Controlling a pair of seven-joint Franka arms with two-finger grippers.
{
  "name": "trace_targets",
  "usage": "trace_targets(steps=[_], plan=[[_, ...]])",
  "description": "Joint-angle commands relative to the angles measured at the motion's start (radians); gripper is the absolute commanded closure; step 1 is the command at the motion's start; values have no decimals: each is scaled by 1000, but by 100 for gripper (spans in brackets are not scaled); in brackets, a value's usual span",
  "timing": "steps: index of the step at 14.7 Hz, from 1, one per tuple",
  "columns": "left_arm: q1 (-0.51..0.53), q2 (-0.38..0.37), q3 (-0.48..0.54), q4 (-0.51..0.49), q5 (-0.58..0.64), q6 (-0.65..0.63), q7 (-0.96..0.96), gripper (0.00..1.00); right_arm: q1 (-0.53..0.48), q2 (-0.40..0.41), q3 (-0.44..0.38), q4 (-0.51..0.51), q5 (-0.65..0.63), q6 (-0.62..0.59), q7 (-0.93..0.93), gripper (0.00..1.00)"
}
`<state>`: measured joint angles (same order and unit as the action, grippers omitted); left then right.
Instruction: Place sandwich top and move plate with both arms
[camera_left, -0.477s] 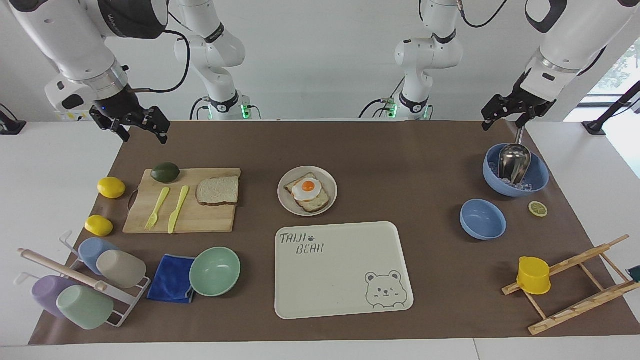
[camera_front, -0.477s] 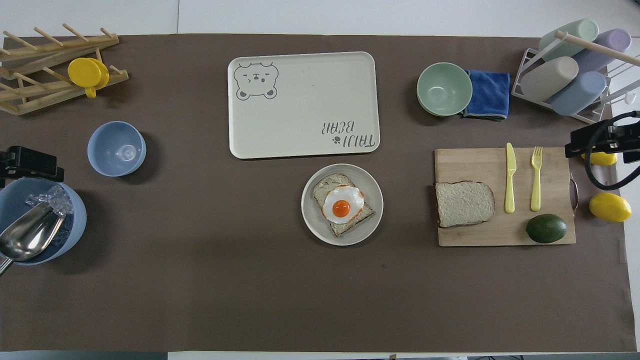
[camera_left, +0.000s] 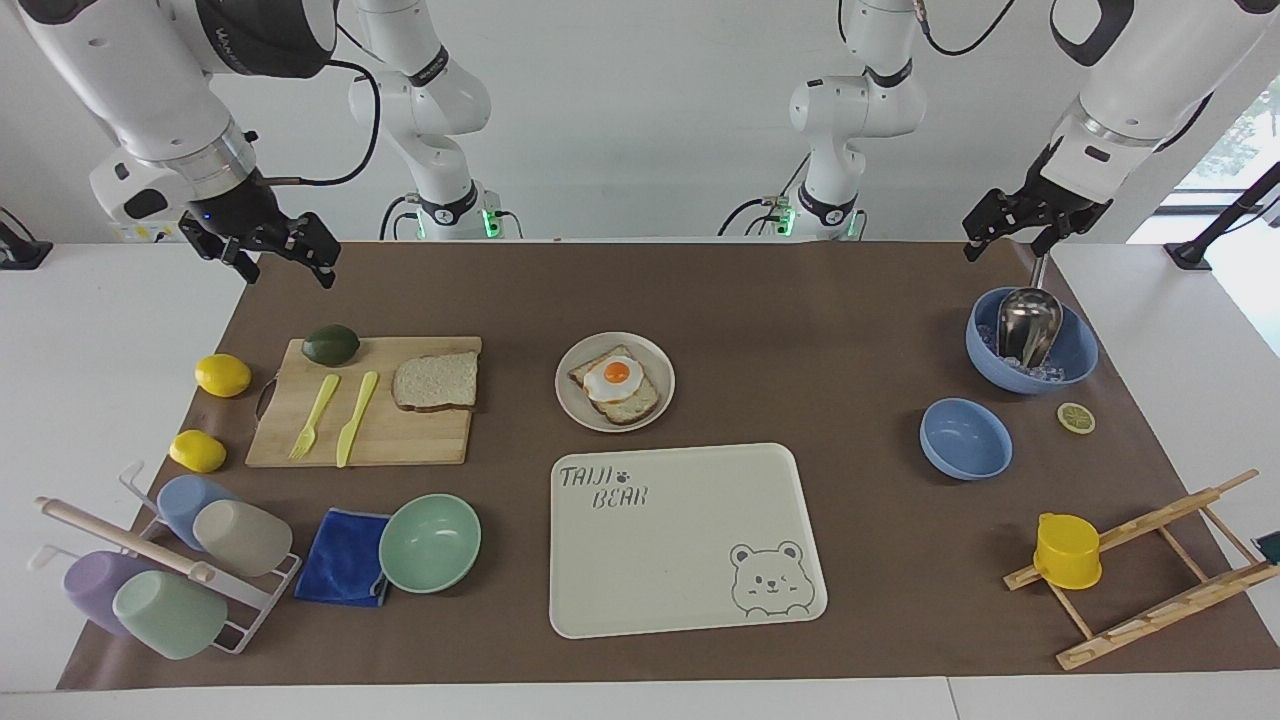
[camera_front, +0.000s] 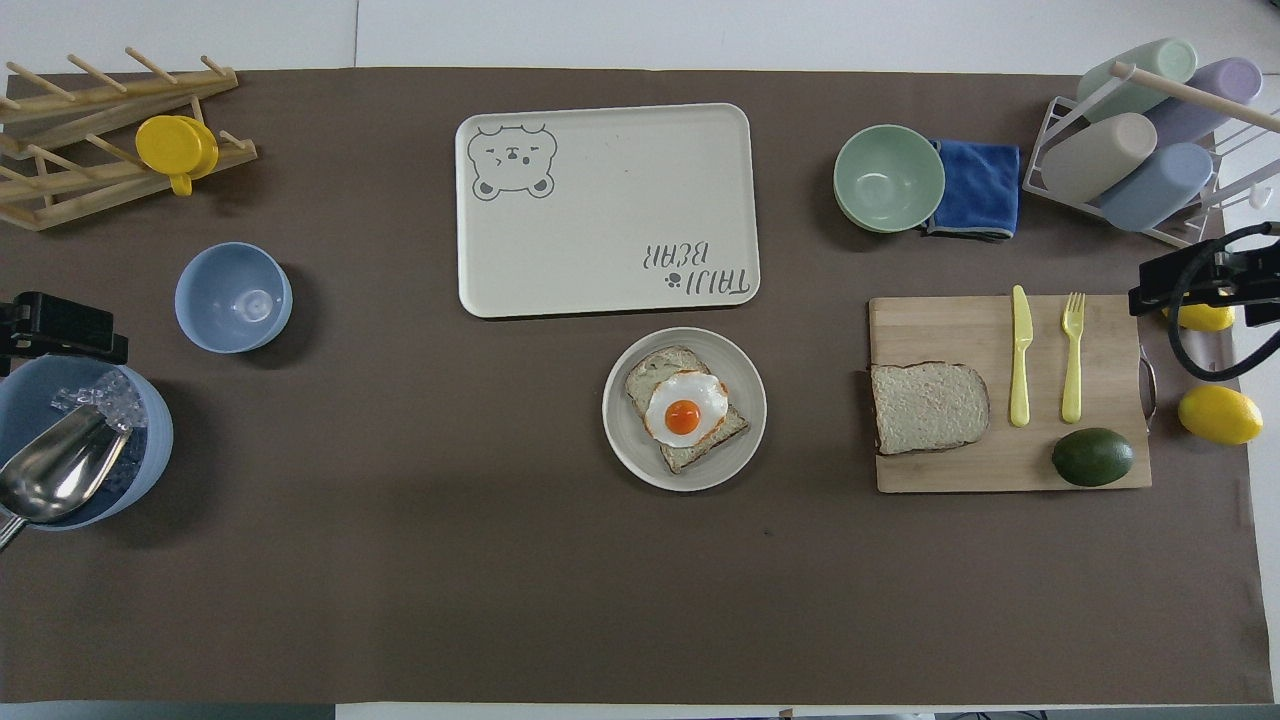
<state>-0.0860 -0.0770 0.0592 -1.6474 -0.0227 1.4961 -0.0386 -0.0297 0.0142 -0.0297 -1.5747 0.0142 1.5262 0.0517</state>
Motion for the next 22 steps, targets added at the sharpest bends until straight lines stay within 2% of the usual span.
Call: trace_targets(steps=[1, 5, 8, 11, 14, 17, 20, 22], plan=[[5, -10, -1, 0, 9, 0, 3, 0, 37, -28, 14, -50, -32, 11, -9, 0], [5, -10, -1, 0, 9, 0, 3, 0, 148, -1, 22, -77, -222, 23, 13, 0], [5, -10, -1, 0, 9, 0, 3, 0, 263, 76, 22, -108, -328, 28, 187, 0], [5, -10, -1, 0, 10, 0, 3, 0, 304, 104, 22, -218, -388, 116, 290, 0], [5, -10, -1, 0, 9, 0, 3, 0, 350, 112, 22, -313, -390, 218, 460, 0], [5, -10, -1, 0, 10, 0, 3, 0, 395, 190, 24, -340, -390, 248, 627, 0], [5, -10, -1, 0, 9, 0, 3, 0, 396, 224, 22, -358, -390, 267, 648, 0], [5, -10, -1, 0, 10, 0, 3, 0, 399, 217, 24, -413, -390, 311, 680, 0]])
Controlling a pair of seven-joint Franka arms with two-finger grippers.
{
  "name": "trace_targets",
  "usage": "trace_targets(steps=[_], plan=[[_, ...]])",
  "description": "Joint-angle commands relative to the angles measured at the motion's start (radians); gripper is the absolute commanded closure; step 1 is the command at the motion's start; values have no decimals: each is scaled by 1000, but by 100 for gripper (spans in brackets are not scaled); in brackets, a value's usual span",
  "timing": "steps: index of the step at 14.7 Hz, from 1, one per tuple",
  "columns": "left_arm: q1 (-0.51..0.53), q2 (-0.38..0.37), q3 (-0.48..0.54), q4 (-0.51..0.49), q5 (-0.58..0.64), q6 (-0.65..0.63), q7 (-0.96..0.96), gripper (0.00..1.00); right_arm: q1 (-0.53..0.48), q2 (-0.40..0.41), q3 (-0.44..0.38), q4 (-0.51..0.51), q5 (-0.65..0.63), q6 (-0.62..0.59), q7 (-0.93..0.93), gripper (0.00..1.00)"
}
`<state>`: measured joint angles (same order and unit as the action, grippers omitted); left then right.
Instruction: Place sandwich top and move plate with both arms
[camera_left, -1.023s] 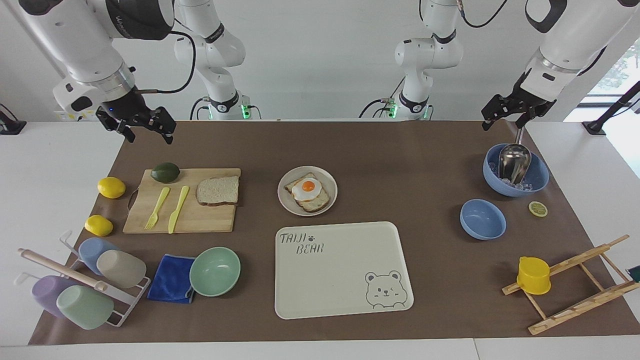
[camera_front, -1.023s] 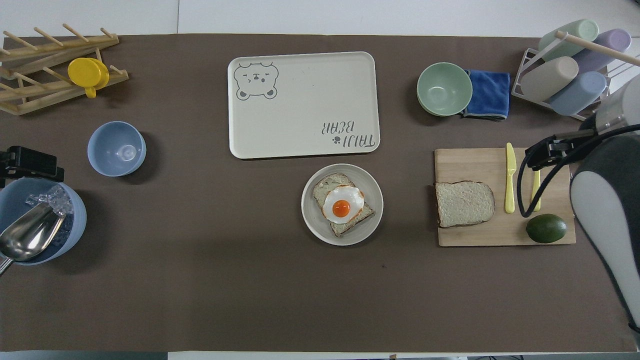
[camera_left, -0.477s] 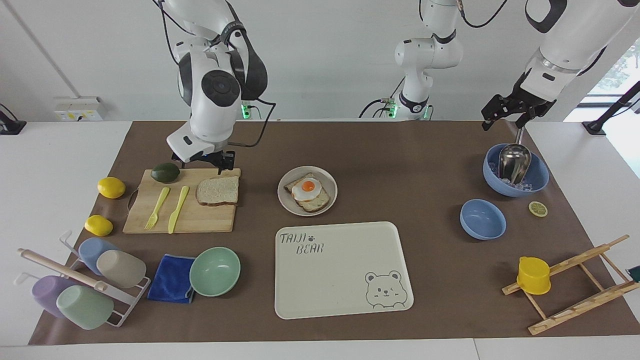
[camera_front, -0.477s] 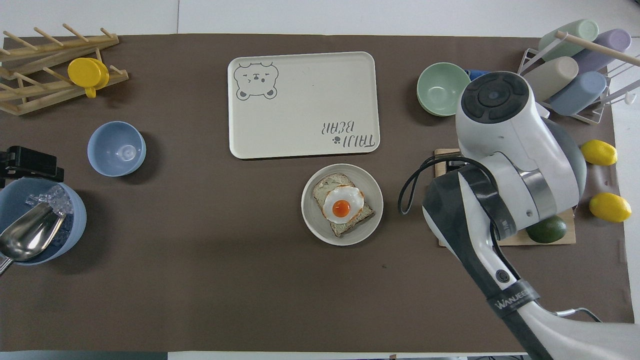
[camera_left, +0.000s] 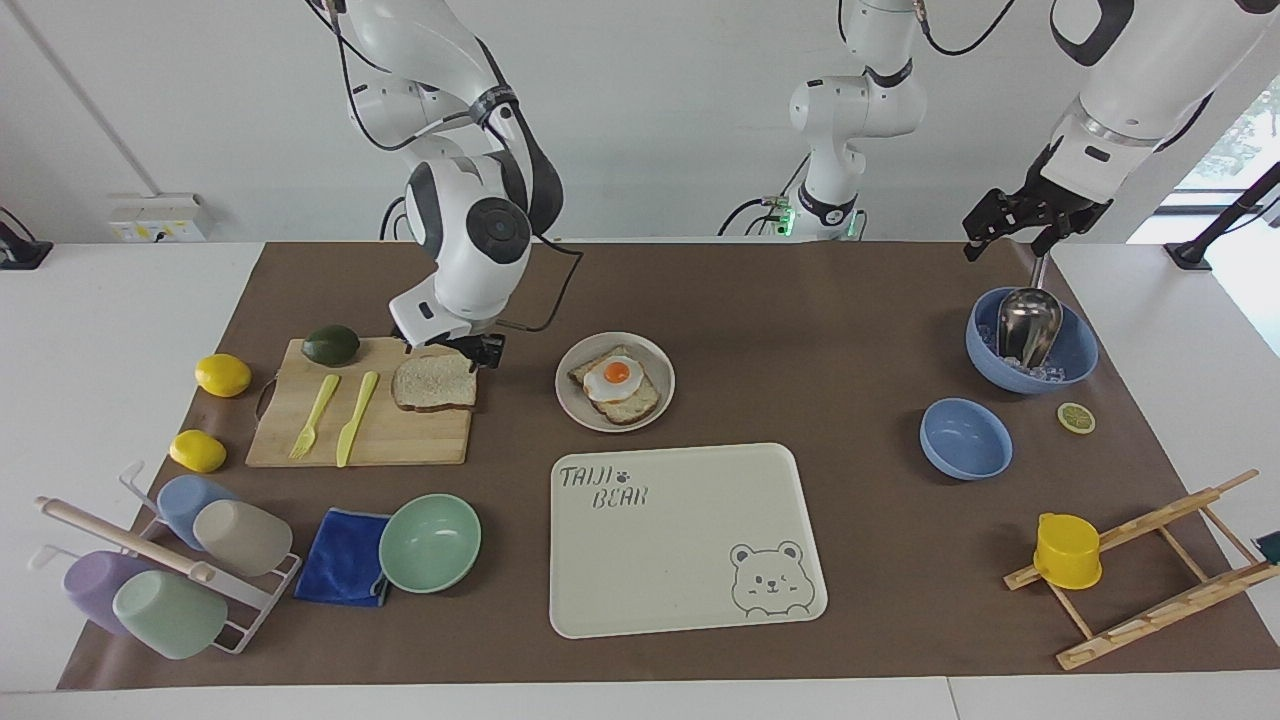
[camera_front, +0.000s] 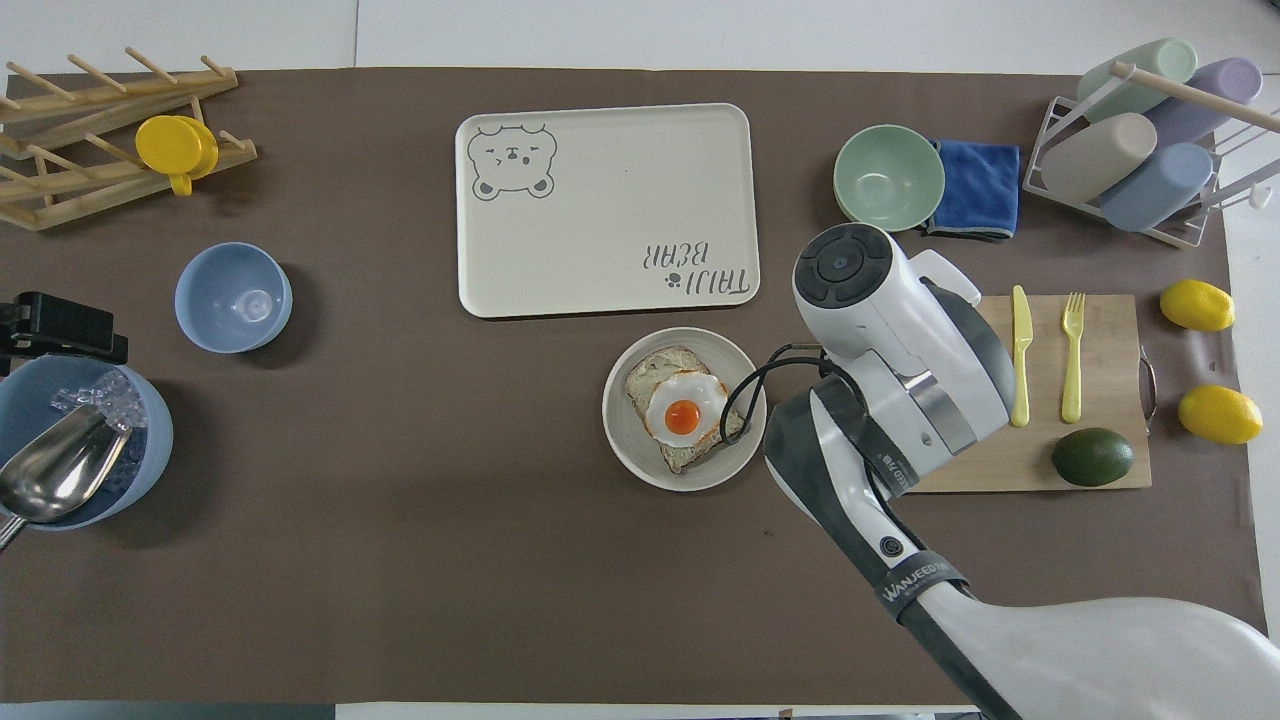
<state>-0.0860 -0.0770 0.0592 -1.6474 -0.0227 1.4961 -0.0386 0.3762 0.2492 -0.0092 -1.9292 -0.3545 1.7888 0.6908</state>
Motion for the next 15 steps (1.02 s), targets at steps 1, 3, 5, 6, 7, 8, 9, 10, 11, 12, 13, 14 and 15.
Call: trace_targets(steps=[1, 3, 5, 6, 7, 8, 9, 10, 11, 12, 13, 14, 15], plan=[[5, -10, -1, 0, 9, 0, 3, 0, -7, -21, 3, -88, -21, 78, 64, 0], [5, -10, -1, 0, 10, 0, 3, 0, -7, -21, 5, -117, -21, 118, 70, 0], [5, -10, -1, 0, 9, 0, 3, 0, -8, -25, 5, -155, -21, 164, 72, 0], [5, -10, -1, 0, 9, 0, 3, 0, -8, -25, 5, -163, -21, 176, 76, 0], [5, -10, -1, 0, 9, 0, 3, 0, -8, -25, 5, -177, -21, 190, 82, 0], [5, -10, -1, 0, 9, 0, 3, 0, -8, -28, 5, -192, -21, 205, 85, 0], [5, -10, -1, 0, 9, 0, 3, 0, -8, -33, 5, -209, -21, 227, 85, 0], [5, -10, -1, 0, 9, 0, 3, 0, -14, -34, 5, -217, -21, 236, 84, 0], [5, -10, -1, 0, 9, 0, 3, 0, -17, -34, 5, -217, -21, 236, 78, 0], [5, -10, -1, 0, 9, 0, 3, 0, -16, -34, 5, -215, -21, 236, 76, 5], [5, -10, -1, 0, 9, 0, 3, 0, -16, -34, 5, -215, -21, 238, 75, 11], [5, -10, -1, 0, 10, 0, 3, 0, -17, -34, 5, -215, -21, 238, 72, 18], [5, -10, -1, 0, 9, 0, 3, 0, -17, -34, 5, -217, -21, 238, 70, 26]])
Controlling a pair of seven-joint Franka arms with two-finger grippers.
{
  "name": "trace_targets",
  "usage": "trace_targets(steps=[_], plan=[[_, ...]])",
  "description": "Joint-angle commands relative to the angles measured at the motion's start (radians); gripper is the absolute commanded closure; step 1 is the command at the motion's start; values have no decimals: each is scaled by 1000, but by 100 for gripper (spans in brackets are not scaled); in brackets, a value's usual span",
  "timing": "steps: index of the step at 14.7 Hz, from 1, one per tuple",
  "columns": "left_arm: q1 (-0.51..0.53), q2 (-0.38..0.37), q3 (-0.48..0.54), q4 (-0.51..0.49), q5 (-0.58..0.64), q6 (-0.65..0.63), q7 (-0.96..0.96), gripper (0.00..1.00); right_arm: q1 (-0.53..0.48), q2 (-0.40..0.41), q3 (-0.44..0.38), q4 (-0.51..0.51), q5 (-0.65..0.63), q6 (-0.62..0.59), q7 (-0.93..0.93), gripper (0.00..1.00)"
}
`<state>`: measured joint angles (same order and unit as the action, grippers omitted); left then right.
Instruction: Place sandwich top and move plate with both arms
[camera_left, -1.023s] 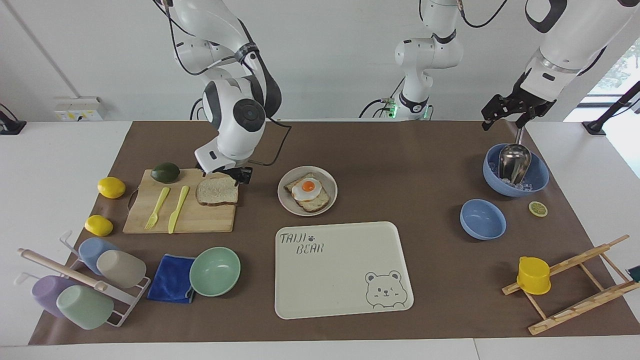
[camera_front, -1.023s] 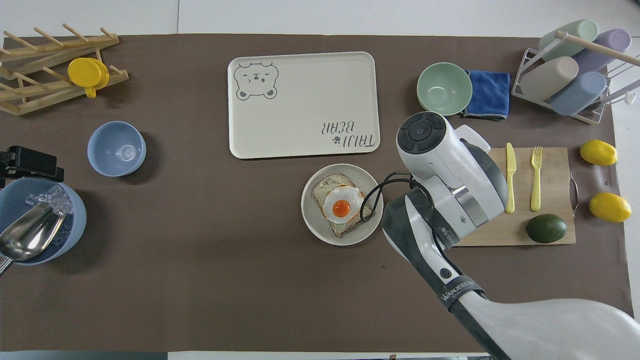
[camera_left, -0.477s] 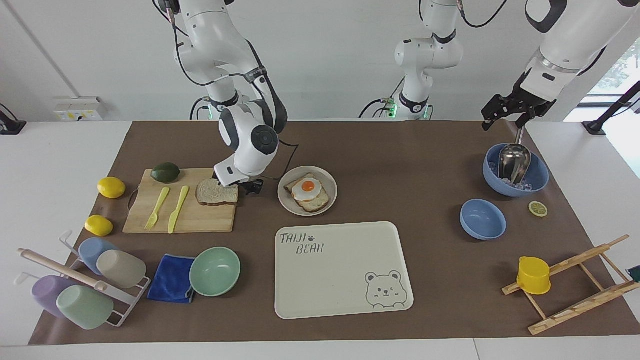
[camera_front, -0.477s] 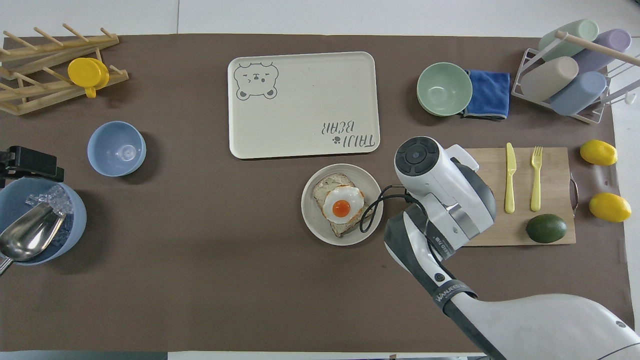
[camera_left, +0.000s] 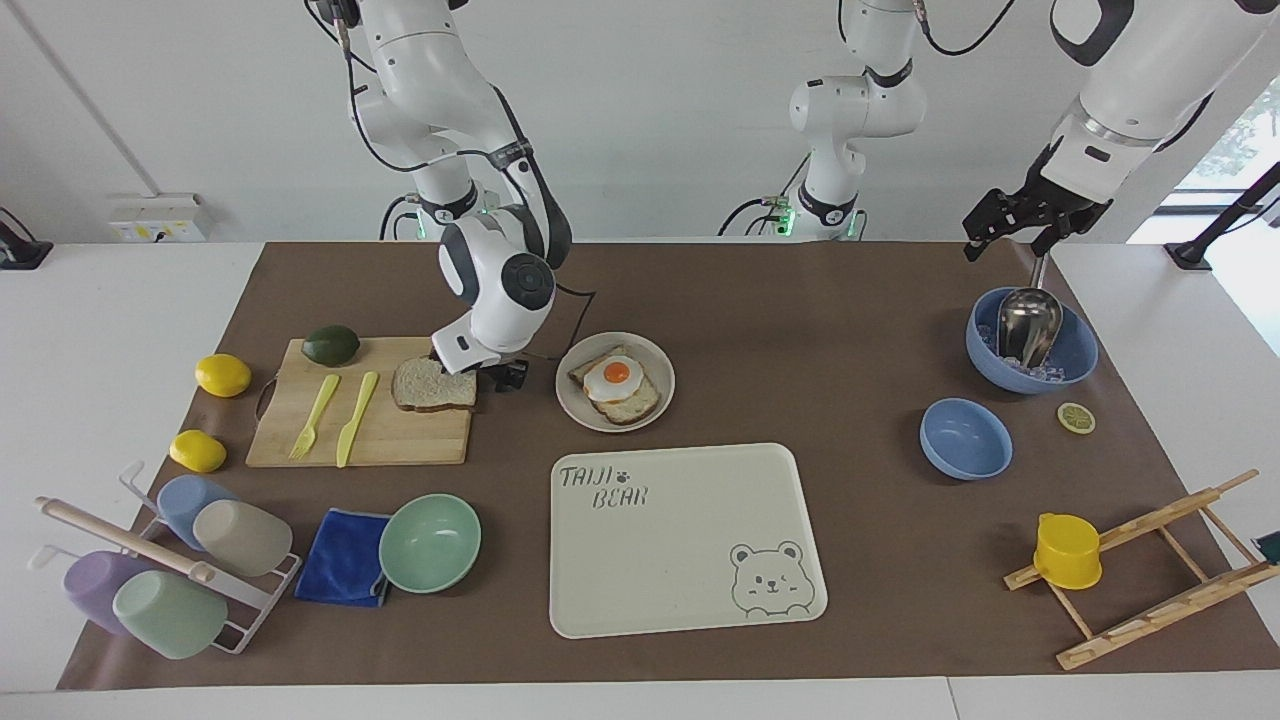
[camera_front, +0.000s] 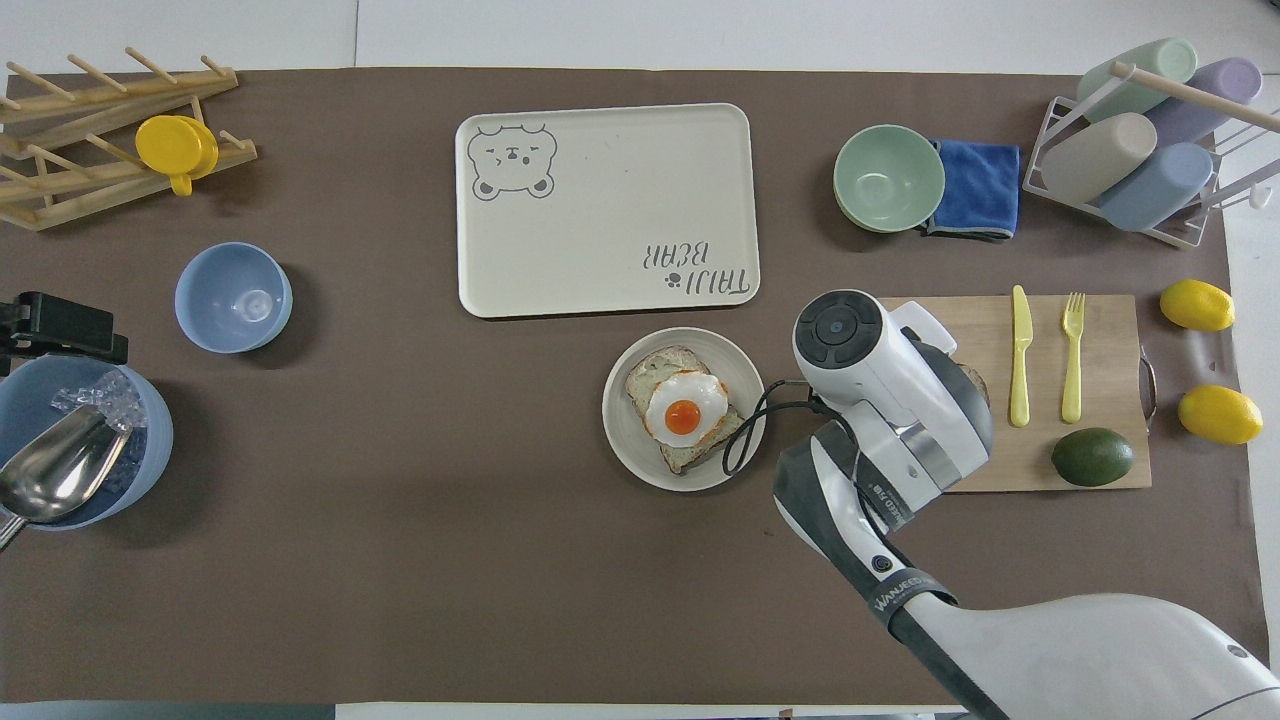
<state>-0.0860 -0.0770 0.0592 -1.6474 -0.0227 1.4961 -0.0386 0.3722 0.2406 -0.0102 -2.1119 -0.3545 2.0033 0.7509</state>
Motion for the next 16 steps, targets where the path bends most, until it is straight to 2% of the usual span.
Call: trace_targets(steps=[1, 6, 12, 16], plan=[[5, -10, -1, 0, 9, 0, 3, 0, -12, -26, 6, -33, -21, 22, 10, 36], [5, -10, -1, 0, 9, 0, 3, 0, -12, -26, 6, -37, -23, 22, -1, 59], [5, -10, -1, 0, 9, 0, 3, 0, -2, -27, 9, -33, -23, -1, -2, 73], [5, -10, -1, 0, 10, -2, 3, 0, -1, -27, 38, 7, -64, -90, -5, 83]])
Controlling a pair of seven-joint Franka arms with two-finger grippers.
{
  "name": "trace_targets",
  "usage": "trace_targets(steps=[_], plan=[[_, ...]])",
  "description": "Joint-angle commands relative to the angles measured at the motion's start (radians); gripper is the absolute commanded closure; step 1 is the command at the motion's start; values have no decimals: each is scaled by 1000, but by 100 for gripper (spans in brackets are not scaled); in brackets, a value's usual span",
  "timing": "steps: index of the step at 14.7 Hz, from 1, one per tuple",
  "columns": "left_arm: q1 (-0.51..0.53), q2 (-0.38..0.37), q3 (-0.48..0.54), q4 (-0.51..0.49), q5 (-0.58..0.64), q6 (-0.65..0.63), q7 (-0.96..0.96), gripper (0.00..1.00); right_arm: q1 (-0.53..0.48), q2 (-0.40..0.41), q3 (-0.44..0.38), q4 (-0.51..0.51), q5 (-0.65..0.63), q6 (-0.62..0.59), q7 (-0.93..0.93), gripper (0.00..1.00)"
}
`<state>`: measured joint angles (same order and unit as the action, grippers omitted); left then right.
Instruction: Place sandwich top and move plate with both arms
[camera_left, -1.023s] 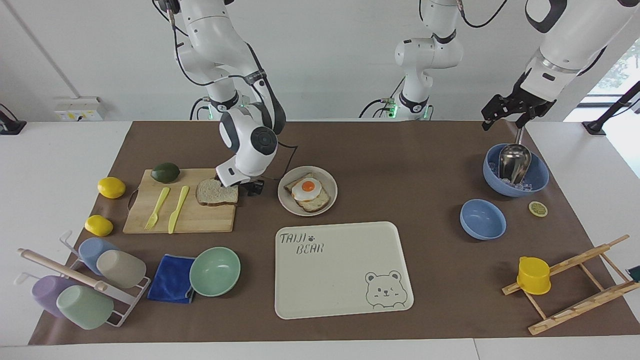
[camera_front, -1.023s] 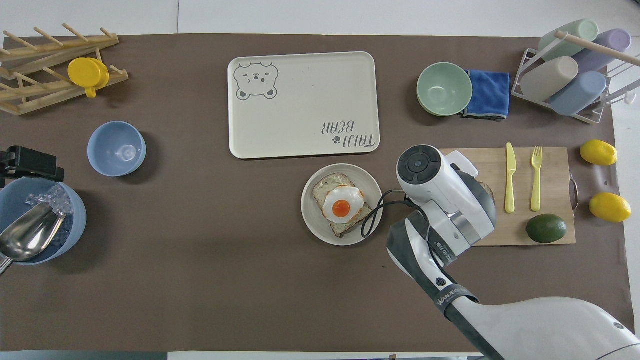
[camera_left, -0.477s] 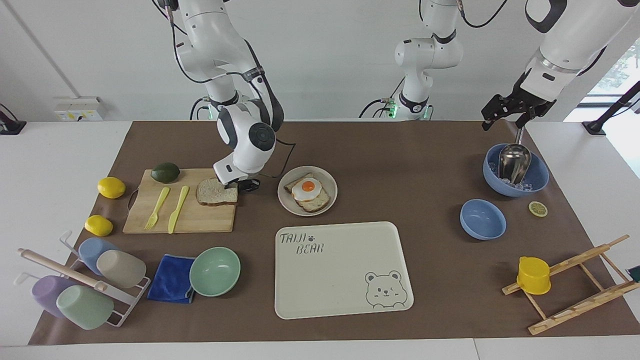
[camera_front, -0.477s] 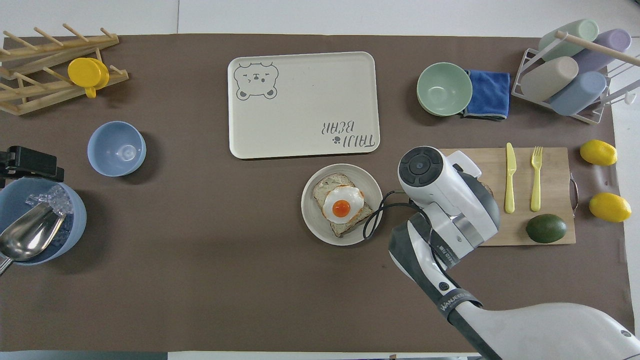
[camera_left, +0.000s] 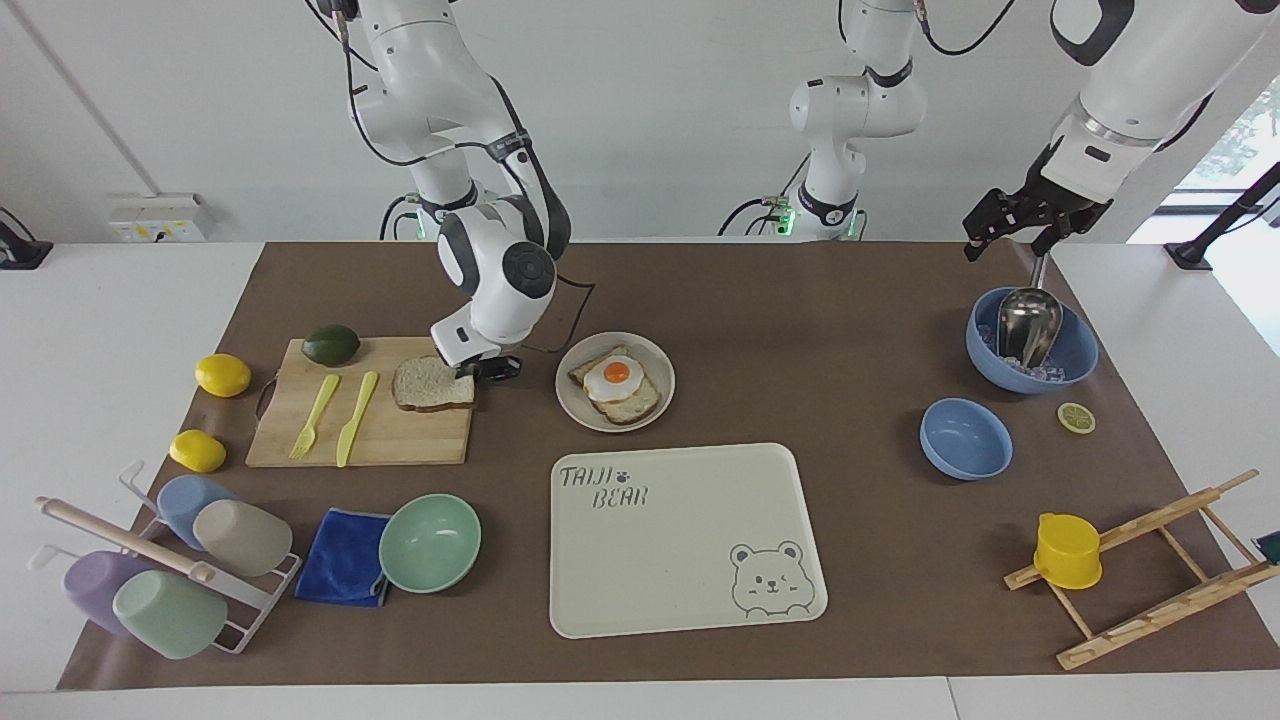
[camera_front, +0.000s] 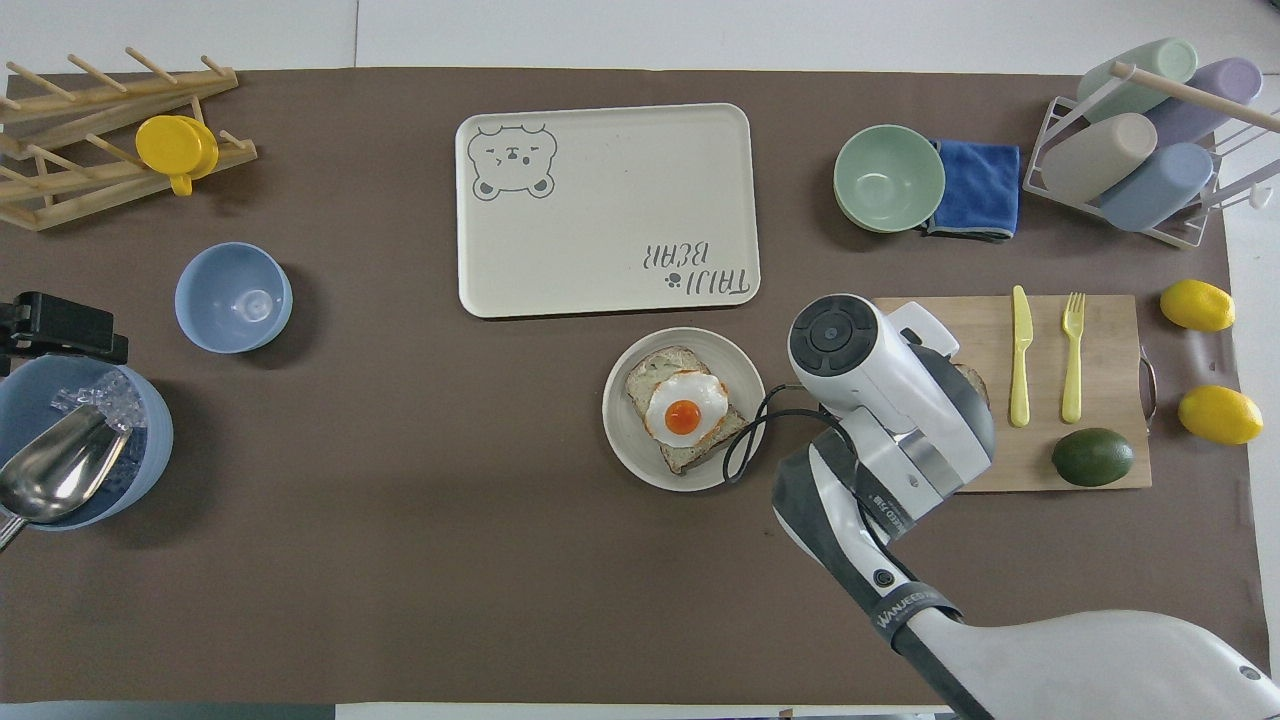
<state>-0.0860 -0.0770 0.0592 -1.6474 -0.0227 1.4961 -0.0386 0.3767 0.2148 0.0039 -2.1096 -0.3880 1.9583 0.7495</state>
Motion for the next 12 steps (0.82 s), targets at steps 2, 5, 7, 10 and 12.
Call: trace_targets(steps=[2, 5, 7, 10, 12], plan=[[5, -10, -1, 0, 9, 0, 3, 0, 7, 6, 39, 64, -34, -123, -18, 88], [5, -10, -1, 0, 10, -3, 0, 0, 51, 30, 45, 192, -35, -263, -19, 88], [6, -10, 1, 0, 9, -4, 2, 0, 85, 38, 45, 255, -38, -326, -19, 100], [0, -12, 1, 0, 9, -5, 0, 0, 114, 54, 45, 370, -52, -412, -19, 100], [3, -12, 1, 0, 9, -4, 0, 0, 135, 61, 45, 433, -52, -450, -19, 100]])
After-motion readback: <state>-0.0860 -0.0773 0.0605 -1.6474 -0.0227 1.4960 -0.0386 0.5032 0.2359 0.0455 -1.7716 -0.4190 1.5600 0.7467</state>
